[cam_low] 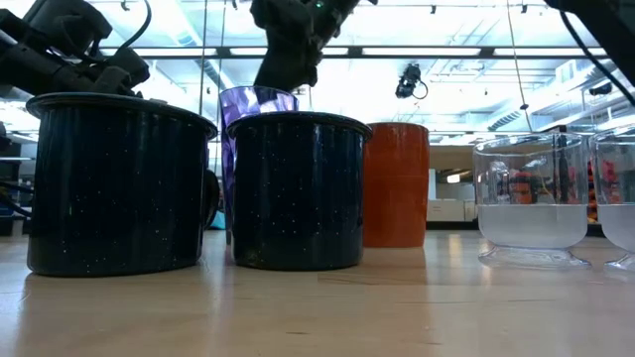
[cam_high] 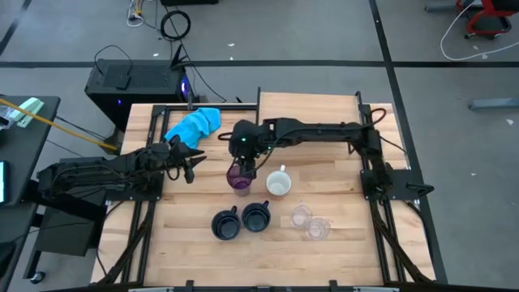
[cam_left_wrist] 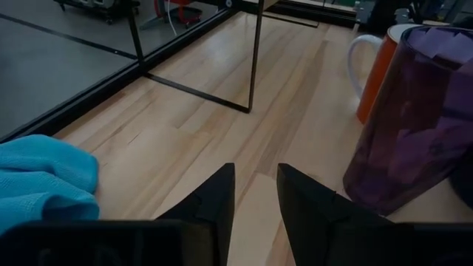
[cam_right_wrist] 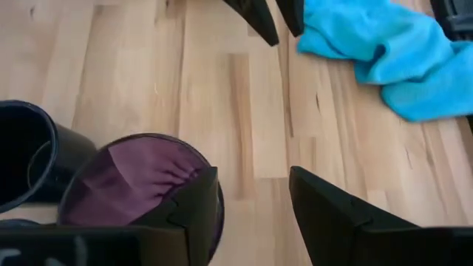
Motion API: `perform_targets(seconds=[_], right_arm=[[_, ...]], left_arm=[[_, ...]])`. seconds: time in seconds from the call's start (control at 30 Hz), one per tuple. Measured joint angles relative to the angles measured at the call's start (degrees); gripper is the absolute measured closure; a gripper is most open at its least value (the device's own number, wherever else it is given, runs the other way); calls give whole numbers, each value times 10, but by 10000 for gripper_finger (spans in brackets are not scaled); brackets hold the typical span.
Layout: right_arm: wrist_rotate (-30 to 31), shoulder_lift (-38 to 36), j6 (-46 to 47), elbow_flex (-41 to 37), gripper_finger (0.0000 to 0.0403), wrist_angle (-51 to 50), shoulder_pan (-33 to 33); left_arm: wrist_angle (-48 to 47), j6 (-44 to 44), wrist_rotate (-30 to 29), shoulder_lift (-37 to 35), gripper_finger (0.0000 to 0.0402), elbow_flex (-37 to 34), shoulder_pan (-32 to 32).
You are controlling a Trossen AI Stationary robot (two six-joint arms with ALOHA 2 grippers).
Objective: Stack small to large cups/mugs on shelf
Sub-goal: Put the violet cup on the shelf
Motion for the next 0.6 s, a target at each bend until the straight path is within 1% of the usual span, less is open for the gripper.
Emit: perform_targets(seconds=[0.27,0.47,0.6], right_arm=[[-2,22,-11,7,196,-9,0],[-29,29,-11,6,195,-6,0],[-30,33,-11,6,197,-8,0]], left_arm=[[-1,2,0,0,289,0,0],[-4,3,0,0,290,0,0],[-4,3,0,0,288,0,0]])
